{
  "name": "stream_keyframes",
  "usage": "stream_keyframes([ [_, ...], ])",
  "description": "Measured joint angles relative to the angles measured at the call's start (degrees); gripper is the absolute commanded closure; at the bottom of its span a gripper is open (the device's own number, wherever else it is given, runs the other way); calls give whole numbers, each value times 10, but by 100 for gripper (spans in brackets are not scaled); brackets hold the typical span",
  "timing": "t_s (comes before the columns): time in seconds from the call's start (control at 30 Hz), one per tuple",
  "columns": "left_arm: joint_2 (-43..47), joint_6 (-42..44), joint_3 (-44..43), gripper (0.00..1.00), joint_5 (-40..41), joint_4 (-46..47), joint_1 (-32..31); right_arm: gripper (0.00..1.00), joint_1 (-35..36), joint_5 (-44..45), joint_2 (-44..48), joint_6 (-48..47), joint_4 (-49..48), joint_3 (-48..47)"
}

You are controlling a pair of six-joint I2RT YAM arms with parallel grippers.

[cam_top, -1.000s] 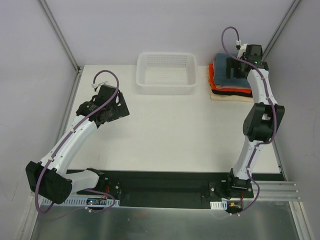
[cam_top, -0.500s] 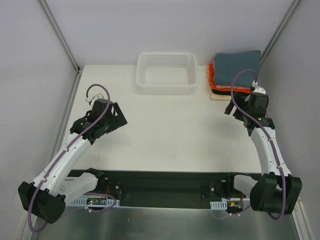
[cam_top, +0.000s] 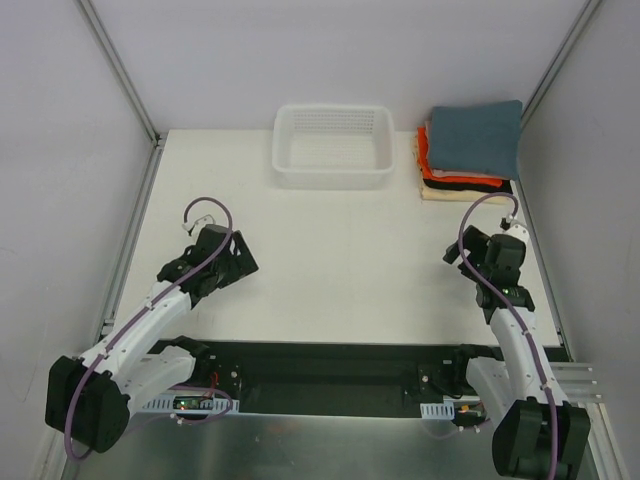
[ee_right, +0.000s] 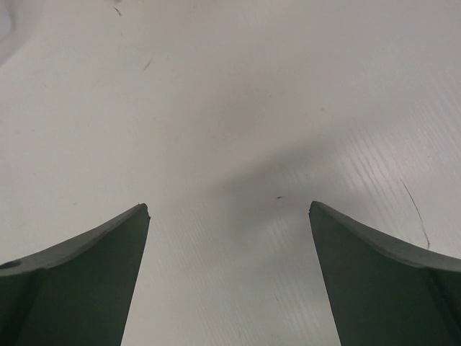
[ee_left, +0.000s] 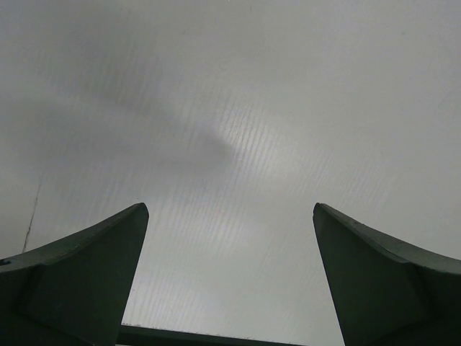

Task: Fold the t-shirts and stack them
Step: Neatly place the folded tshirt to the corner

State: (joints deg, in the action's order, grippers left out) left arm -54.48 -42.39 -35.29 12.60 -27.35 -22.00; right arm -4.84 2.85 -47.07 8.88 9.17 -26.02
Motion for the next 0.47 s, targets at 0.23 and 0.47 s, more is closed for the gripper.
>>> stream_keyframes([
  [0.23, 65, 0, 5, 1, 13, 30, 0, 4, 1, 0, 15, 12, -35, 0],
  [0.47, 133, 5, 17, 1, 30, 35, 0, 4, 4, 6, 19, 15, -38, 0],
])
